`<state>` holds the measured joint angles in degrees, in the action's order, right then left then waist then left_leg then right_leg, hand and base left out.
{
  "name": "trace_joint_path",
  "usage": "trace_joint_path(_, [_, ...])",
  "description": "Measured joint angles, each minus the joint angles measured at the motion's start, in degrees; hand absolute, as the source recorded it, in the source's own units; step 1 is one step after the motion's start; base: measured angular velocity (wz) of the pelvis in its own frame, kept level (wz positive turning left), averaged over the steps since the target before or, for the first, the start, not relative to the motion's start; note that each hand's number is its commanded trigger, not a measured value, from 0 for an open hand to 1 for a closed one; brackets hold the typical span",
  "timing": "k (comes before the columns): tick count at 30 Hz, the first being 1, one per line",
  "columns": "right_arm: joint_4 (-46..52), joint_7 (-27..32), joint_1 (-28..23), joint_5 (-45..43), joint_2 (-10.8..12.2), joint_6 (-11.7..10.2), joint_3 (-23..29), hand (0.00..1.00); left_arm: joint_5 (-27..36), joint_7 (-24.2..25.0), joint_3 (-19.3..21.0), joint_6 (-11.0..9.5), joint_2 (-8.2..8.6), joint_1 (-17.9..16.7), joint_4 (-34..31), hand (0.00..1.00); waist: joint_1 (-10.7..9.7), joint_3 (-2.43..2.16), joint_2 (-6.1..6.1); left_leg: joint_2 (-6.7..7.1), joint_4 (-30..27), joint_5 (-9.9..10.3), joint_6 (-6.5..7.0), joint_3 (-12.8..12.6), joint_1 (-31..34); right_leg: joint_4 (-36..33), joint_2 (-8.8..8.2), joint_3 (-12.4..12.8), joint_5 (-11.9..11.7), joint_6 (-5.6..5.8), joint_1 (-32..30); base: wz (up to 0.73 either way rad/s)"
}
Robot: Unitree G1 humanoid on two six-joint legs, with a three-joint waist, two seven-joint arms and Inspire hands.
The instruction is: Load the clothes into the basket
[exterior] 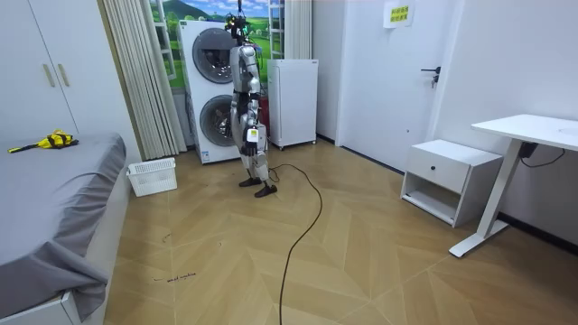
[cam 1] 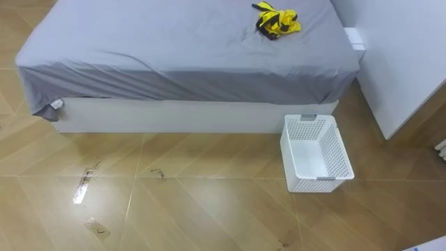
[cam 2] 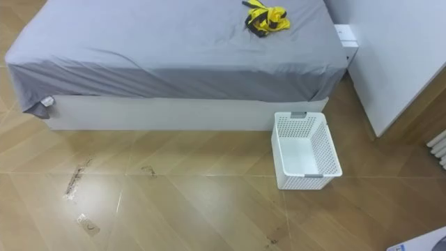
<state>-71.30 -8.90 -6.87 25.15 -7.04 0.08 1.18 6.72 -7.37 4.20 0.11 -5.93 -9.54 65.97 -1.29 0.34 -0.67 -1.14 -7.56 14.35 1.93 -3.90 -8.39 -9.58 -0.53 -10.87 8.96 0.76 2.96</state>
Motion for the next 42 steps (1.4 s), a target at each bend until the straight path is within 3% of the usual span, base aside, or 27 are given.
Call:
trace_joint_path(23, [0.23, -0.08, 0.14, -0.20, -0.27, -0.06, 0.40, 0.00, 0.03, 2.21, 0.13, -0.14, -0.25, -0.15, -0.35, 0.00, 0.06, -0.20, -0.57, -0.31, 0.04, 0.06, -0.10, -0.59, -0.16, -0.18, 0.16, 0.34, -0.03, -0.05, -0.19, 0.00])
trace_joint_path(27, [0.29, -1.18, 0.67, -1.32, -0.28, 0.21, 0.35, 0.00, -0.12, 2.80, 0.76, -0.14, -0.38, -0.24, -0.64, 0.00, 0.81, -0.37, -0.70, -0.96, -1.07, 0.76, -0.59, -1.52, 0.33, -2.41, 0.27, -1.17, 0.93, -0.96, -1.57, -0.11])
trace_joint_path(28, [0.33, -1.66, 0.82, -1.79, -0.28, 0.26, 0.25, 0.00, -0.11, 3.01, 1.16, -0.14, -0.43, -0.29, -0.75, 0.00, 1.25, -0.39, -0.69, -1.19, -2.14, 1.35, -0.75, -1.88, 0.82, -3.30, 0.32, -1.82, 1.38, -1.17, -2.06, -0.38])
trace_joint_path(30, [0.47, -2.60, 1.06, -2.64, -0.19, 0.26, -0.03, 0.00, 0.01, 3.89, 1.65, -0.14, -0.69, -0.23, -1.03, 0.00, 1.56, -0.39, -0.40, -1.78, -9.52, 4.01, -1.86, -2.44, 4.06, -6.56, 0.33, -2.58, 3.65, -1.88, -3.56, -0.14])
trace_joint_path(32, [0.82, -2.67, 0.98, -2.64, -0.17, 0.17, -0.06, 0.00, 0.61, 4.20, 1.81, -0.17, -1.51, -0.34, -2.27, 0.00, 1.62, -0.33, 0.35, -2.24, -18.18, 4.14, -2.17, -3.57, 7.76, -7.56, -0.08, -2.33, 5.48, -2.63, -4.30, 0.04])
trace_joint_path(33, [0.88, -2.64, 0.94, -2.27, -0.44, -0.03, -0.02, 0.00, 0.61, 4.21, 1.92, -0.20, -1.44, -1.11, -4.05, 0.00, 1.65, -0.30, 0.00, -3.44, -24.49, 3.92, -2.47, -4.47, 10.27, -7.44, 0.18, -1.97, 5.95, -3.24, -3.71, 0.00])
trace_joint_path(35, [0.42, -2.59, 1.02, -1.10, -0.69, -0.06, 0.03, 0.00, 1.93, 4.15, 2.55, -0.93, -1.29, -1.26, -4.52, 0.00, 1.61, 0.24, 0.03, -4.52, -34.04, 2.70, -2.42, -3.87, 15.18, -7.50, 0.46, -1.07, 6.67, -4.13, -1.97, 0.05])
trace_joint_path(37, [0.42, -2.22, 0.97, -0.13, -0.94, -0.06, -0.11, 0.00, 5.11, 4.08, 2.10, -1.88, -1.06, -1.10, -4.67, 0.00, 1.54, -0.05, 0.64, -2.72, -31.76, 3.32, -1.59, -3.92, 19.36, -7.59, -0.24, 0.09, 7.90, -3.91, -1.18, 0.11])
trace_joint_path(38, [0.42, -1.99, 1.10, 0.29, -1.23, -0.04, -0.79, 0.00, 7.12, 4.05, 1.05, -2.25, -1.00, -1.12, -5.29, 0.00, 1.56, 0.01, 0.69, -0.75, -27.00, 2.84, -1.64, -3.98, 22.87, -7.57, -1.03, 0.43, 8.79, -3.26, -0.74, -0.08])
trace_joint_path(39, [0.41, -1.81, 1.35, 0.27, -1.46, -0.04, -1.84, 0.00, 8.06, 4.05, 1.09, -2.77, -0.78, -1.32, -5.56, 0.00, 1.92, 0.02, 0.77, 0.62, -20.04, 0.28, -2.14, -3.90, 25.87, -7.46, -1.71, 0.90, 9.39, -3.01, -0.34, -0.18])
trace_joint_path(40, [0.38, -1.81, 1.33, 0.26, -1.50, -0.02, -2.25, 0.00, 8.87, 4.04, 1.12, -2.98, -0.74, -1.61, -5.57, 0.00, 2.03, 0.07, 0.82, 0.99, -15.98, -1.60, -2.51, -3.87, 26.77, -7.27, -1.86, 1.18, 9.75, -2.85, 0.13, -0.37])
trace_joint_path(42, [0.40, -2.07, 0.90, -0.32, -1.47, 0.10, -2.92, 0.00, 10.84, 3.80, 1.35, -3.28, -0.71, -4.50, -5.61, 0.00, 2.38, 0.05, 0.96, -0.04, -5.66, -8.39, -2.98, -3.92, 29.19, -7.15, -2.76, 1.39, 12.33, -2.05, 3.05, -0.52])
